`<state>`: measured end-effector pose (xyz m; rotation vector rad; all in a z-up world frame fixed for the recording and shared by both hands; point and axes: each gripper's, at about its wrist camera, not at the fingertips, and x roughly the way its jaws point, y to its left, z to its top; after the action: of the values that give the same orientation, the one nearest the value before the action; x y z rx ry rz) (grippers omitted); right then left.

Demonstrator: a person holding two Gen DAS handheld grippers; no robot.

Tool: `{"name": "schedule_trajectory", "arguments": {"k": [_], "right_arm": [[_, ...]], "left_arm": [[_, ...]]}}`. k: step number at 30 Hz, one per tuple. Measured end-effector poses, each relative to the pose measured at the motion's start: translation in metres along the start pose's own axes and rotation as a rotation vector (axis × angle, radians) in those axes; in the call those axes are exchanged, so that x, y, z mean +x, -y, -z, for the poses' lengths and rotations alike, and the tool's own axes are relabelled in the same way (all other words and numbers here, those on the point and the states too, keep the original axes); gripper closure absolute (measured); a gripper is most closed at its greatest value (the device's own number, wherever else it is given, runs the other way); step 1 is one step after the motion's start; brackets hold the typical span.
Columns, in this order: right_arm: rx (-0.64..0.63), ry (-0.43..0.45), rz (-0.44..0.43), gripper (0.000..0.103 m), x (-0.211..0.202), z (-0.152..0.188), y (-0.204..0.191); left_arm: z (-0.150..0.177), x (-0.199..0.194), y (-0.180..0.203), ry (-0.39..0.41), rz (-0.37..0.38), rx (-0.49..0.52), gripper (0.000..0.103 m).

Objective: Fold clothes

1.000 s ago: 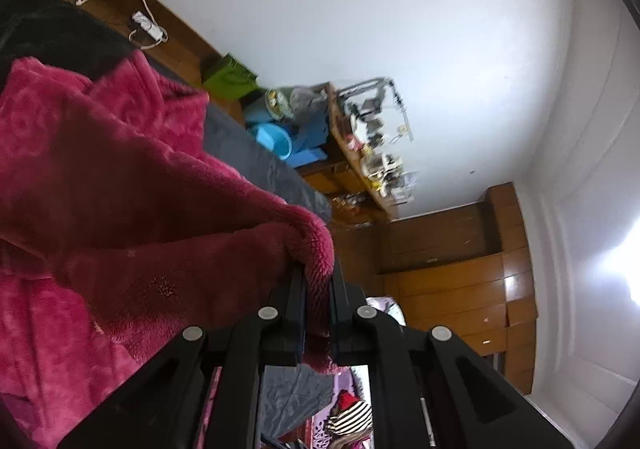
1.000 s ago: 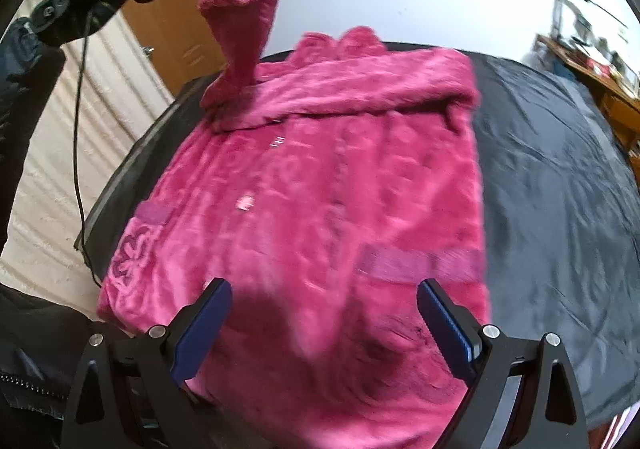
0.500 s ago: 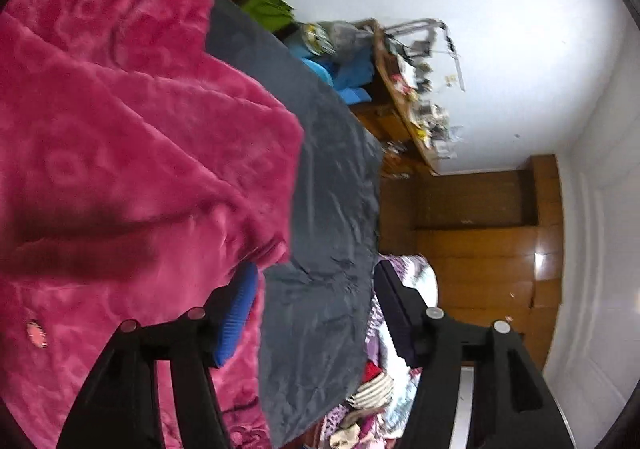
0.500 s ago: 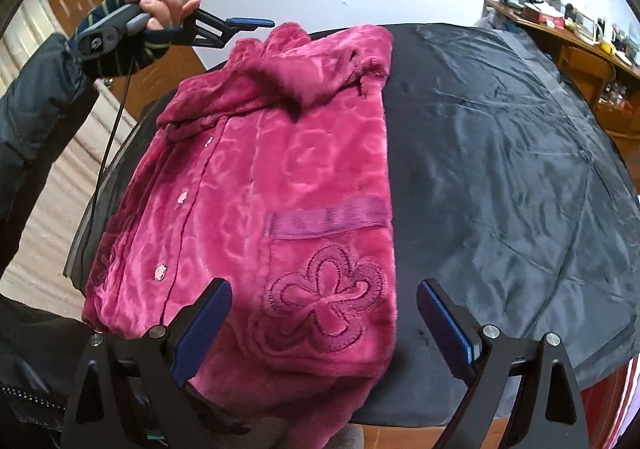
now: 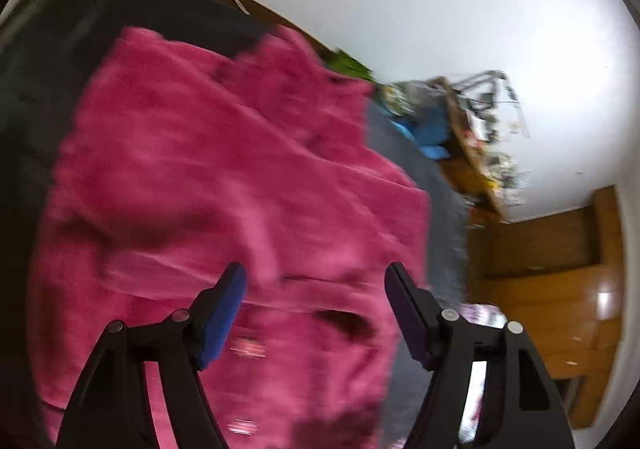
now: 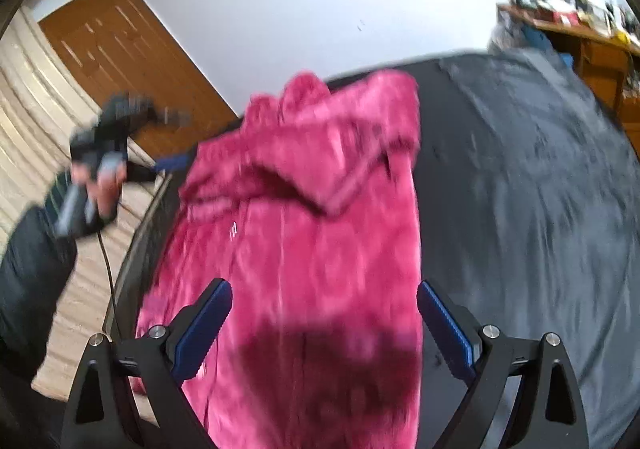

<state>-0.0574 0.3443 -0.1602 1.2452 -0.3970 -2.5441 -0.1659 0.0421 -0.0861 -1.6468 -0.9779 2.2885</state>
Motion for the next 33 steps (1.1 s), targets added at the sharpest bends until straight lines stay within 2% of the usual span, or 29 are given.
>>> {"name": "schedule_trajectory", "arguments": {"k": [2,4,6,7,13,19,22,27,30,33], "right_arm": [[0.004,0.013,-0.008,0.007,0.006,-0.017,0.001],[0.015,0.009,0.025,0.015,0.02,-0.041,0.001],[0.032,0.003,0.021,0.048,0.036,-0.063,0.002],[0.041,-0.002,0.027,0.051,0.045,-0.073,0.003],[0.033,-0.102,0.098,0.051,0.113,-0.11,0.014],[-0.04,-0.208,0.149,0.051,0.164,-0.113,0.019],[-0.051,-0.224,0.185,0.051,0.171,-0.11,0.022],[-0.018,-0.129,0.193,0.05,0.15,-0.126,0.029],[-0.021,-0.174,0.168,0.05,0.163,-0.131,0.036],[-0.008,-0.227,0.108,0.05,0.179,-0.124,0.039]], "left_arm": [[-0.004,0.002,-0.021,0.002,-0.046,-0.001,0.028],[-0.008,0.005,-0.037,0.003,-0.087,0.008,0.028],[-0.014,0.006,-0.047,0.008,-0.116,0.034,0.027],[-0.017,0.005,-0.051,0.01,-0.128,0.049,0.027],[-0.043,0.017,-0.062,0.021,-0.188,0.134,0.027],[-0.059,0.047,-0.078,-0.012,-0.225,0.146,0.027],[-0.063,0.058,-0.086,-0.026,-0.237,0.164,0.027],[-0.066,0.06,-0.093,-0.017,-0.245,0.206,0.027],[-0.067,0.059,-0.097,0.004,-0.277,0.217,0.027],[-0.071,0.057,-0.103,0.013,-0.28,0.201,0.027]]}}
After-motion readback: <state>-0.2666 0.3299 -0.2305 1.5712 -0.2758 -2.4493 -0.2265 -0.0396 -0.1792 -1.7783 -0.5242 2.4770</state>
